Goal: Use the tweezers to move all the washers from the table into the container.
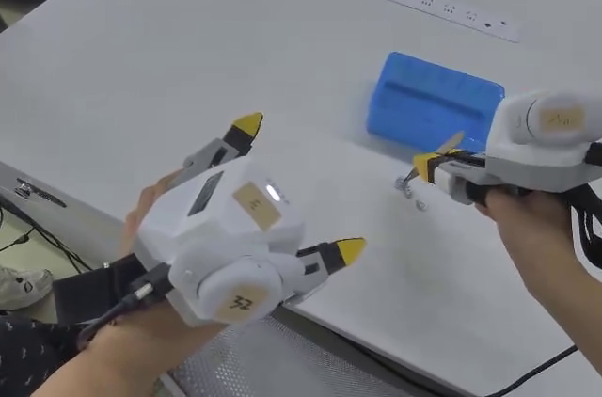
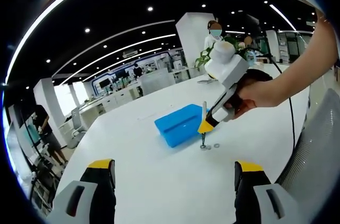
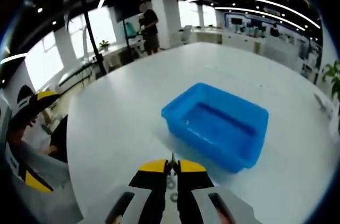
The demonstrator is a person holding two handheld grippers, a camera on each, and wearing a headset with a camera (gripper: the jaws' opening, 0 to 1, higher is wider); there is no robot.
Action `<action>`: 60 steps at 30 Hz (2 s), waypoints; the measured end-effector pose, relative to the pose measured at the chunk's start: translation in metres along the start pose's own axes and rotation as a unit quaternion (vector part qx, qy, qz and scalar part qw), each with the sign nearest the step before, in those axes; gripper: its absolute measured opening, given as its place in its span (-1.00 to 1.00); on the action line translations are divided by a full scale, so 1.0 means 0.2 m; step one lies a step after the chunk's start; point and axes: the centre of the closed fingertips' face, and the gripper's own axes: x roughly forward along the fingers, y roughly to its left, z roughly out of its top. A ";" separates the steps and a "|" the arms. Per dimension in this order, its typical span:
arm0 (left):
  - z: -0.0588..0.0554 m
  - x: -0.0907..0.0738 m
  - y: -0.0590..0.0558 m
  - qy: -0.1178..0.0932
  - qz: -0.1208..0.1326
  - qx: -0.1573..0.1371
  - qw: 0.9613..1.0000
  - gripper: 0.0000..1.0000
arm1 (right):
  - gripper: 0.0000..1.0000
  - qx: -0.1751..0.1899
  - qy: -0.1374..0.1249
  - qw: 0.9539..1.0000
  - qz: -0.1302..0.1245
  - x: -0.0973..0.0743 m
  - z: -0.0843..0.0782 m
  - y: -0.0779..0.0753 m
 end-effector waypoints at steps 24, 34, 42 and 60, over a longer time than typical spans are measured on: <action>-0.01 0.00 0.00 0.003 0.000 0.004 1.000 0.92 | -0.95 -0.008 -0.077 0.996 -0.040 -0.04 0.41 -0.14; -0.02 0.01 0.00 0.006 -0.002 0.004 1.000 0.91 | -0.95 -0.020 -0.027 0.998 -0.061 0.14 0.31 -0.27; -0.03 0.01 0.00 0.011 -0.002 0.004 1.000 0.91 | -0.95 -0.018 -0.005 0.998 -0.065 0.20 0.25 -0.30; -0.02 0.01 -0.01 0.009 -0.003 0.006 1.000 0.90 | -0.95 0.000 0.000 0.997 -0.072 0.22 0.22 -0.30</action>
